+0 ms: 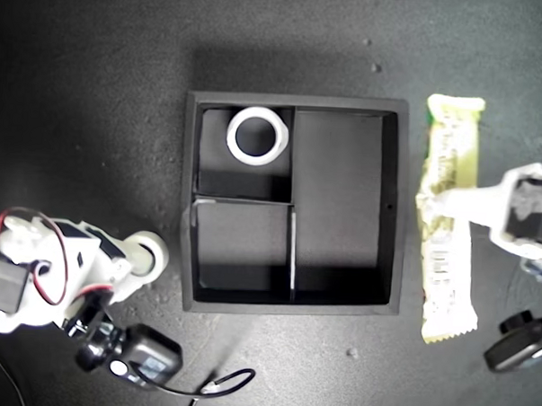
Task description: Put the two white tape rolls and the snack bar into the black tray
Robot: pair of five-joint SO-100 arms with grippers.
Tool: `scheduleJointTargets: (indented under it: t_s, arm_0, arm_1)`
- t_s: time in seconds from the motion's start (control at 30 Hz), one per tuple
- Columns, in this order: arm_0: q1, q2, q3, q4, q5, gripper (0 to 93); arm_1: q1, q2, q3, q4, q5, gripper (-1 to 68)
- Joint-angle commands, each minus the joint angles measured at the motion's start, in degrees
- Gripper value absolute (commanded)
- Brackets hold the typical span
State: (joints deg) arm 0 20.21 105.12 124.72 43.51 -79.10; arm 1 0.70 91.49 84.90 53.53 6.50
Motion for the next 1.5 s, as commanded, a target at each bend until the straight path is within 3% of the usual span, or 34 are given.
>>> scheduleJointTargets:
  t_s: [0.0,0.2,0.53,0.9,1.1,1.37,1.43,1.47]
  arm_0:
    - [-3.69,8.35,-6.77,5.36,5.45,0.1]
    - [-6.33,9.76,-17.58,6.15,14.06,0.1]
    - [-6.68,-3.52,-24.17,-5.1,18.11,0.1]
    - [-7.12,-13.62,-32.61,-4.75,18.81,0.2]
    - [-5.01,-15.64,-36.91,0.18,17.49,11.0]
    - [-3.6,-15.29,-38.67,3.25,16.88,14.6]
    - [-3.52,-14.06,-38.5,5.27,16.35,13.7]
    - [-3.78,-12.83,-38.06,7.12,15.91,13.0]
  arm_1:
    - [0.26,-0.88,-1.67,-8.26,-3.34,-0.5]
    - [0.35,-2.9,2.81,-20.13,-3.34,-0.5]
    - [0.62,-8.26,5.27,-24.7,-1.76,-0.5]
    - [1.23,-8.26,7.03,-24.87,-1.14,-0.5]
    - [2.2,-8.26,6.15,-23.47,-1.58,-0.4]
    - [2.9,-8.26,5.01,-22.15,-2.02,-0.4]
    - [2.9,-8.26,4.83,-20.39,-2.64,0.0]
    - [2.72,-8.17,4.48,-18.81,-3.25,3.7]
